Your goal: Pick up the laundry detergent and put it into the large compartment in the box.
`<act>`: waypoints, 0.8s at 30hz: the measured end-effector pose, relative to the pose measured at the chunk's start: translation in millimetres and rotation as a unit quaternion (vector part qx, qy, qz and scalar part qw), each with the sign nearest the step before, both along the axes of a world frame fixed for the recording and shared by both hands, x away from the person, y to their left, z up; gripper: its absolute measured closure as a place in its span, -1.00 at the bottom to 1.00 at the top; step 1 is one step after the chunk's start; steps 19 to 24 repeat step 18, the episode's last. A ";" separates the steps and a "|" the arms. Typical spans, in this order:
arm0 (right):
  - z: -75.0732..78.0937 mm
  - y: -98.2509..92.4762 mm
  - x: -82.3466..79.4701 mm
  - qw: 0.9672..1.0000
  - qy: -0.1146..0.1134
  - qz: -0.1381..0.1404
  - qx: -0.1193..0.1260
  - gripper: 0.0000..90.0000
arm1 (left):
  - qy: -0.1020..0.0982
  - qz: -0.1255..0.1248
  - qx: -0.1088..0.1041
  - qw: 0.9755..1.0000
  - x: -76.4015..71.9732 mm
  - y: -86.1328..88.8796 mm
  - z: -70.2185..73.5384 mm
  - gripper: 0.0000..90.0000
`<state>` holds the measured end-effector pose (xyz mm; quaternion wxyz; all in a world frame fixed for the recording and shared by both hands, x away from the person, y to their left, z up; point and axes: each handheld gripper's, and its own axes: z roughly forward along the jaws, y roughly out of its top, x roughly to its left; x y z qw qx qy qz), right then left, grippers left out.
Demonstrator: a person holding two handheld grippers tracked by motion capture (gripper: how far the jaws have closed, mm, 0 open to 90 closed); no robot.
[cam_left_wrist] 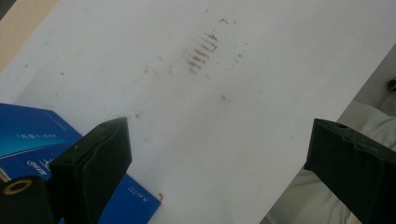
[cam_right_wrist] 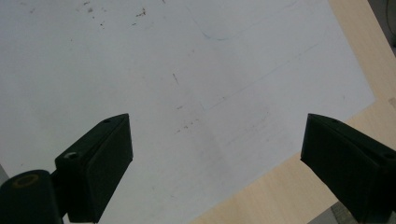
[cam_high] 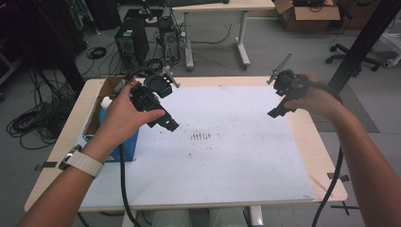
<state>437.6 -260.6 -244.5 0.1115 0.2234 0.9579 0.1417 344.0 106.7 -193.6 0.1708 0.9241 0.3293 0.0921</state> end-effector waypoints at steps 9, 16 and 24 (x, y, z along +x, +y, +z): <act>0.6 -1.0 -1.0 1.000 0.000 -0.001 0.001 -0.80 | 0.000 -0.001 0.001 1.000 -0.3 -0.6 0.0 -0.84; 0.9 -0.9 -1.4 1.000 0.000 0.000 0.002 -0.80 | 0.001 -0.002 0.000 1.000 -0.1 -1.0 -0.1 -0.84; 0.9 -0.9 -1.5 1.000 0.000 0.000 0.002 -0.80 | 0.001 -0.003 -0.001 1.000 -0.1 -1.1 -0.1 -0.83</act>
